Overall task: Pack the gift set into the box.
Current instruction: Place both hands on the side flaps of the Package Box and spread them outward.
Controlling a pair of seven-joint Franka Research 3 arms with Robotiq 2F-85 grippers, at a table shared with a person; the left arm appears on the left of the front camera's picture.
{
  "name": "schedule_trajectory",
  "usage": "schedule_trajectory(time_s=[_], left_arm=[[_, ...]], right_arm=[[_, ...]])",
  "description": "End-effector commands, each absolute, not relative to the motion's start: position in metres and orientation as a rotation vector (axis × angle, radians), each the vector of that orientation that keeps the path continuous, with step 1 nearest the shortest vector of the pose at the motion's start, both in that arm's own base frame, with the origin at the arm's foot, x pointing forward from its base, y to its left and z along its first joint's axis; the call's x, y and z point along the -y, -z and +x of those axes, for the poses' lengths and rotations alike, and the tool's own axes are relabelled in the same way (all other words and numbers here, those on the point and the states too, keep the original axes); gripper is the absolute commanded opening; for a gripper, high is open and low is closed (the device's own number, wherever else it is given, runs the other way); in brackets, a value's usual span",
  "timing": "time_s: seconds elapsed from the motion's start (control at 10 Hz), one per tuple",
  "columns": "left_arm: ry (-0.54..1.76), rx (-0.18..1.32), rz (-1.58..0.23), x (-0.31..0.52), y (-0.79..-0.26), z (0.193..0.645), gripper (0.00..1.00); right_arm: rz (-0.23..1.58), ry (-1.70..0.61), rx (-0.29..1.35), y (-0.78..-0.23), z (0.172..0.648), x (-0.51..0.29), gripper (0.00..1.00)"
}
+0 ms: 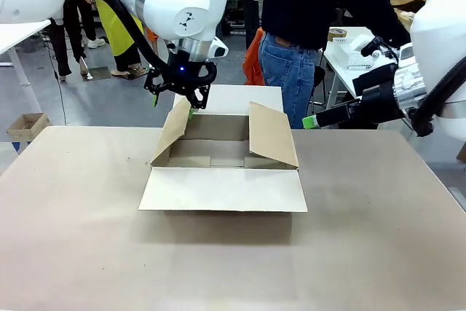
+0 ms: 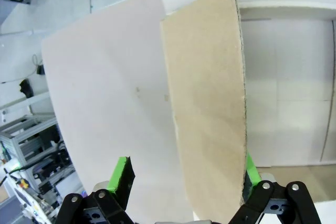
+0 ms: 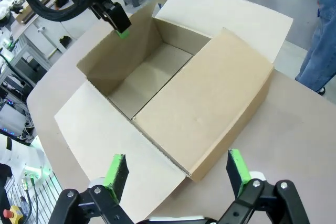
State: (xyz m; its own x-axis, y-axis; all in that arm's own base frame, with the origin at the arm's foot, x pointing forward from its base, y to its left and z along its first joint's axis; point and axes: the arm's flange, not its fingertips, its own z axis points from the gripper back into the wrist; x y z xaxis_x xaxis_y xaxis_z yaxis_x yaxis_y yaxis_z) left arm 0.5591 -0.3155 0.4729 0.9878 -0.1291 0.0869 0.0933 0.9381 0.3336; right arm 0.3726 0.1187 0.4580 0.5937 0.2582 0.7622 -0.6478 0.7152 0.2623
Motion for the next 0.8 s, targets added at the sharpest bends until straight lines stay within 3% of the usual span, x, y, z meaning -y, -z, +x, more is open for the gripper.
schedule_trajectory(time_s=[0.0,0.3,0.7], left_arm=[[0.076,0.138,0.35,0.293,-0.471,0.546,1.0],[0.016,0.14,0.25,0.241,-0.483,0.539,1.0],[-0.037,0.086,-0.037,0.161,-0.481,0.539,1.0]], right_arm=[[0.563,-0.576,0.764,-0.461,0.373,-0.114,1.0],[0.563,-0.576,0.764,-0.461,0.373,-0.114,1.0],[0.563,-0.576,0.764,-0.461,0.373,-0.114,1.0]])
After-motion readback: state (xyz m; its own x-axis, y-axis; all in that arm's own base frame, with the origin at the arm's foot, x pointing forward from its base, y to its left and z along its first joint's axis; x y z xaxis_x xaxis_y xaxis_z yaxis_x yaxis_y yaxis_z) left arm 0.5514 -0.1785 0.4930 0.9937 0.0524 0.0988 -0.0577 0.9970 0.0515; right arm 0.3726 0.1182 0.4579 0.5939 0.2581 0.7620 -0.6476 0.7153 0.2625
